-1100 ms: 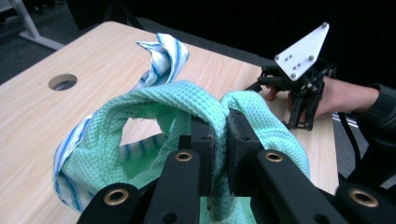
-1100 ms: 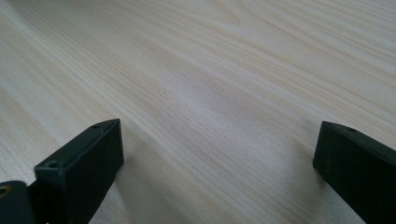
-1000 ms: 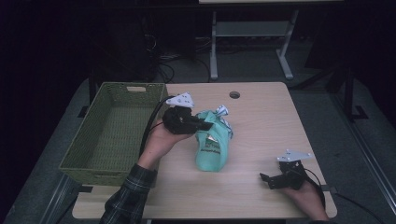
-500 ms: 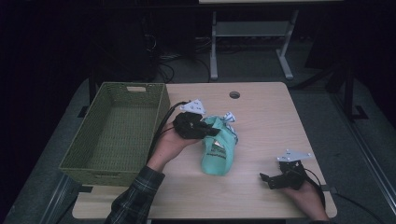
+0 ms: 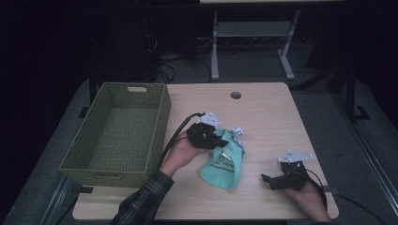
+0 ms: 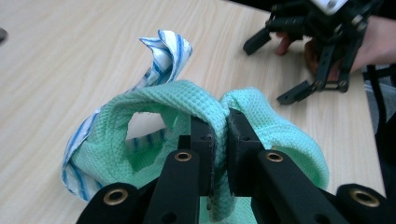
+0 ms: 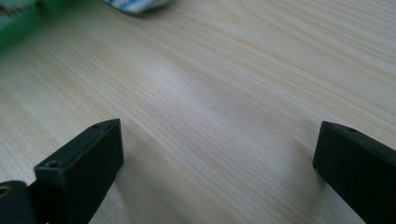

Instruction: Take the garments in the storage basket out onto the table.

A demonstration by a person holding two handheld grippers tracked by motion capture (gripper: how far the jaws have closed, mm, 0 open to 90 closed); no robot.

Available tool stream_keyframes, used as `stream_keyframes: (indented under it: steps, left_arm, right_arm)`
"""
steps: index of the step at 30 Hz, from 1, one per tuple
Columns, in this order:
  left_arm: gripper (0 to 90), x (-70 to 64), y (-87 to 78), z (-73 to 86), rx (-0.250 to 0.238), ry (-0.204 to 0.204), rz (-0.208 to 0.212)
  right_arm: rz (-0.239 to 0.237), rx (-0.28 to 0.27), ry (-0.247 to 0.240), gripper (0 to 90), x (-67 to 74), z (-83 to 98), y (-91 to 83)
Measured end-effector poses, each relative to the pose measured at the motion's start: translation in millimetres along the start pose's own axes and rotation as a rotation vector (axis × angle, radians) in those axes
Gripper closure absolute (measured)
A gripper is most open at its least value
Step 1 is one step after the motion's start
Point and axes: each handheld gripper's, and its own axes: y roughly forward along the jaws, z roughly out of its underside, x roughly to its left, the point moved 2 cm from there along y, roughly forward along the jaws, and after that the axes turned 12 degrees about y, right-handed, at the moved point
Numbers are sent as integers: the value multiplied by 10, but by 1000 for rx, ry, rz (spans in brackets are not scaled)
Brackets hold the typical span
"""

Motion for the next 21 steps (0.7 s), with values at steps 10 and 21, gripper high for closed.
stream_keyframes:
  steps: [10,21]
  left_arm:
    - [819,-11,201,100,32,-12,22]
    - [811,-24,443,246,112,-11,29]
  right_arm:
    - [0,1,0,15,0,0,0]
    - [0,0,-1,15,-1,0,0]
